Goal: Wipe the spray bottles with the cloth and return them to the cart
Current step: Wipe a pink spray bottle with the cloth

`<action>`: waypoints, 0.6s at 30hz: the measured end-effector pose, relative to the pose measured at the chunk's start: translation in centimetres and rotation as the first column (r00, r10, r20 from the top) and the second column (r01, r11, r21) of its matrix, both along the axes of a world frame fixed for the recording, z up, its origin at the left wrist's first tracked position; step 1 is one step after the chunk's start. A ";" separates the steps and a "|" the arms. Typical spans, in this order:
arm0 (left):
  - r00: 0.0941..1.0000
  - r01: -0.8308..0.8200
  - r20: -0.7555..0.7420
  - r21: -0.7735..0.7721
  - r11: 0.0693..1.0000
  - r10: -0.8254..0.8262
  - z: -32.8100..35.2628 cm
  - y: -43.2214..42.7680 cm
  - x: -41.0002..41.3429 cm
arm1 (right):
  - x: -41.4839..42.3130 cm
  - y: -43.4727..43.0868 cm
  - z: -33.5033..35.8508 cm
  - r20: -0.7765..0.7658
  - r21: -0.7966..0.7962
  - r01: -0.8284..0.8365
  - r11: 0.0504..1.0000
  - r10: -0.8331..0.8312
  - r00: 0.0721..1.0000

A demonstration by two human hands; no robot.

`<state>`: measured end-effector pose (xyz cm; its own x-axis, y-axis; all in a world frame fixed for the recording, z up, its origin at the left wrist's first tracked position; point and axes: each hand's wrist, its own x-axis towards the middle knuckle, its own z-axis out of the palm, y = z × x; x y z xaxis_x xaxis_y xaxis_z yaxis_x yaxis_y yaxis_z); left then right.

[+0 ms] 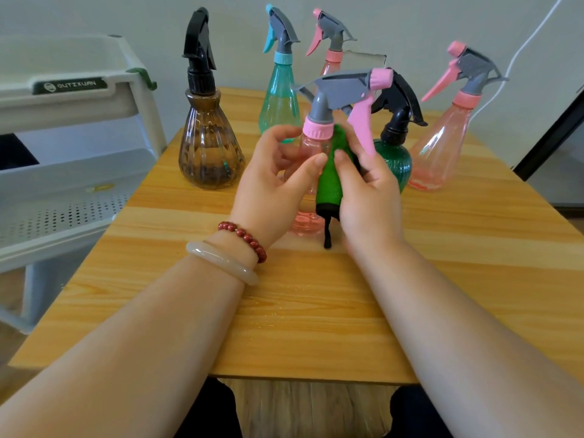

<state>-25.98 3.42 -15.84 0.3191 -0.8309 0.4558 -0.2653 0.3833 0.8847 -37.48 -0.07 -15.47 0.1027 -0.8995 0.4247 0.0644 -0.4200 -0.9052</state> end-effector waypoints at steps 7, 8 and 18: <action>0.996 -0.034 0.082 -0.013 0.999 0.035 0.0 0.1 0.0 | -0.4 -0.2 0.0 0.167 0.091 -0.158 0.983 0.142 0.976; 0.996 -0.019 0.088 -0.004 1.000 0.019 0.0 0.1 -0.1 | -0.3 -0.1 0.2 0.183 0.059 -0.135 0.989 0.122 0.975; 1.000 0.010 0.024 -0.001 1.000 -0.010 0.4 0.3 -0.5 | -1.2 0.0 0.0 -0.039 -0.024 -0.028 0.999 0.027 0.999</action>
<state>-26.48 3.68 -15.40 0.2997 -0.8337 0.4637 -0.2821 0.3869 0.8779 -38.65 -0.10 -15.45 0.1442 -0.8854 0.4419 0.0412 -0.4408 -0.8967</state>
